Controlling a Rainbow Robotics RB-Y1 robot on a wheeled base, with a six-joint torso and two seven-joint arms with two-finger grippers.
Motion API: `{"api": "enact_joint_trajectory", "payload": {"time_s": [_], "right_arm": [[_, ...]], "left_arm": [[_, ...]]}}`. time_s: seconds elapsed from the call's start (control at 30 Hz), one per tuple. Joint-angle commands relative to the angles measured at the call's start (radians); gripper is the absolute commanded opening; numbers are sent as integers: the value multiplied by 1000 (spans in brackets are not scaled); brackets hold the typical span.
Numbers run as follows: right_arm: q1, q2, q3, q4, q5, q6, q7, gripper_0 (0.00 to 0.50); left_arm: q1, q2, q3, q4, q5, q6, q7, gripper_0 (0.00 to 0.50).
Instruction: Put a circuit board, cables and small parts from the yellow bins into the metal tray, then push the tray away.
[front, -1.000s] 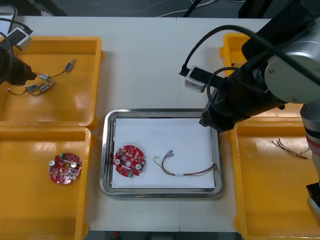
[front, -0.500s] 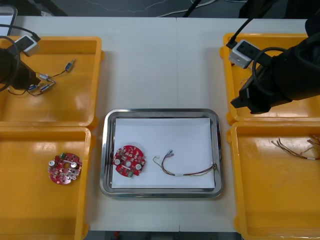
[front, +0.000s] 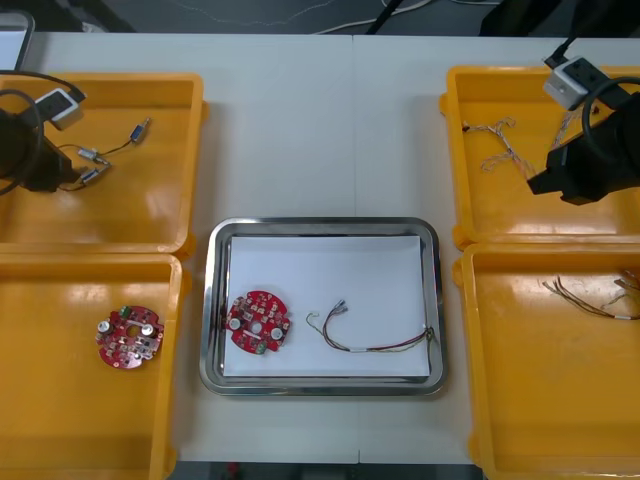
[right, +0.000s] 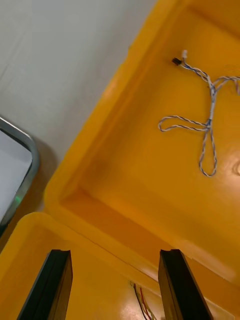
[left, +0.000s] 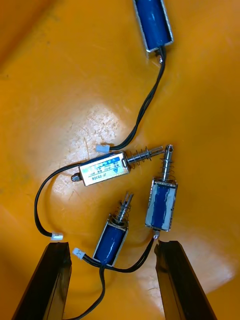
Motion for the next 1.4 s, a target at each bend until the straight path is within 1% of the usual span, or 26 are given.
{"api": "enact_joint_trajectory", "payload": {"time_s": [0.03,0.17,0.3,0.43,0.57,0.7,0.73,0.9,1.0,1.1,1.4], "right_arm": [[7,-45,-100,29,33,3,-23,500],[5,-45,-118,35,116,3,-23,500],[5,-45,-112,35,173,3,-26,500],[5,-40,-106,37,256,3,-28,500],[4,-34,-106,37,314,3,-29,500],[4,-9,-98,42,389,3,-35,500],[4,-5,-95,46,399,-2,-35,500],[4,15,-40,103,457,-148,-44,500],[1,21,-19,151,478,-231,-58,500],[-14,35,-16,209,477,-311,-67,500],[-71,64,-17,356,478,-483,-87,500]], "left_arm": [[-51,59,-8,16,11,-36,-137,500],[-82,62,-7,72,12,-48,-155,500],[-87,62,-4,83,5,-70,-163,500],[-90,62,-5,102,-2,-93,-166,500],[-94,61,-5,115,-9,-100,-175,500],[-100,61,-19,134,-11,-111,-192,500],[-100,61,-22,134,-11,-111,-194,500],[-99,61,-33,140,-12,-111,-211,500],[-99,61,-36,141,-15,-111,-221,500],[-97,61,-43,143,-20,-111,-226,500],[-96,61,-59,149,-20,-111,-235,500]]}}
